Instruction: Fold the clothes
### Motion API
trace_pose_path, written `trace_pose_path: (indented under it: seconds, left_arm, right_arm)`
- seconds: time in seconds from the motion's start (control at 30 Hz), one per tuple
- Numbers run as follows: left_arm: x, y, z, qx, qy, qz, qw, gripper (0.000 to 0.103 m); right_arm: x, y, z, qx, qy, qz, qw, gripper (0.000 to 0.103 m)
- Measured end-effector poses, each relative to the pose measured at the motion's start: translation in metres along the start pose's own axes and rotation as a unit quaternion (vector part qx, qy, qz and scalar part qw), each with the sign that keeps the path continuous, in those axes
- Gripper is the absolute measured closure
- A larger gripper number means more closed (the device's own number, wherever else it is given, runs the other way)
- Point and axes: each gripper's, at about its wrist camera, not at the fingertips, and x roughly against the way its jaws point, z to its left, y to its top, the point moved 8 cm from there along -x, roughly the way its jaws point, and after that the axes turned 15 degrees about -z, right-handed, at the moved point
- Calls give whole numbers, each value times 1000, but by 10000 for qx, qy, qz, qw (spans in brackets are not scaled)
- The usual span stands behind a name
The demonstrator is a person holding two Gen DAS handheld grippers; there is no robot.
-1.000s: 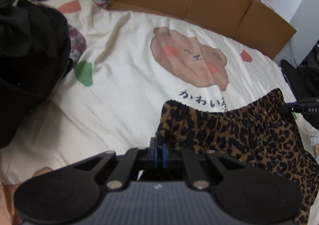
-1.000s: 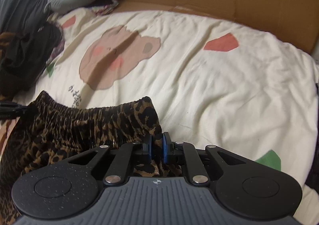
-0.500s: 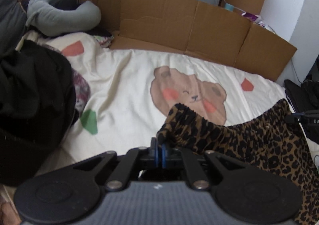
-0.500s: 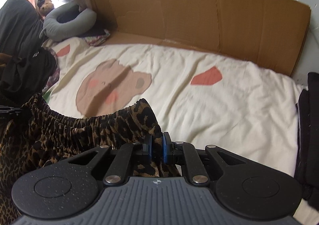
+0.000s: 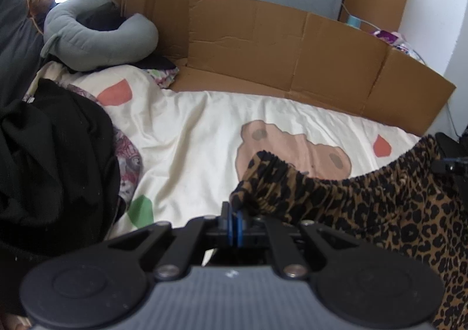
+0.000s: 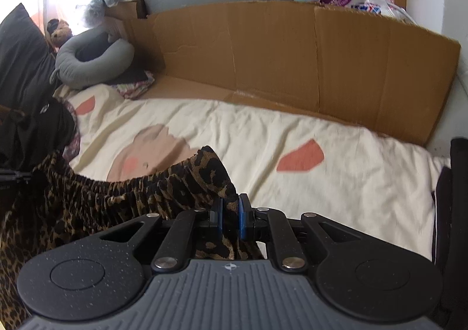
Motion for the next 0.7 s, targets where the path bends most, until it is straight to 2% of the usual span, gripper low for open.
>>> trace_pose_path:
  seconds: [0.17,0.4,0.57,0.7]
  left_arm:
    - [-14,7,6,168,79,20,9998,100]
    - [-38,13,5,321,133,170,9993,100]
    - [-52,19,-4,193,110,167,9996,100]
    - [-65,25,-9,14,118,187,9998,100]
  right_arm:
    - [-14,17,1,43,-9,-70,10000,94]
    - [-33,21,-5,15,-69,5,10000,94]
    - [-48,20,-16,97,-128,135,9998,94]
    - [-66,20,-18,550,-133,299,9979,94]
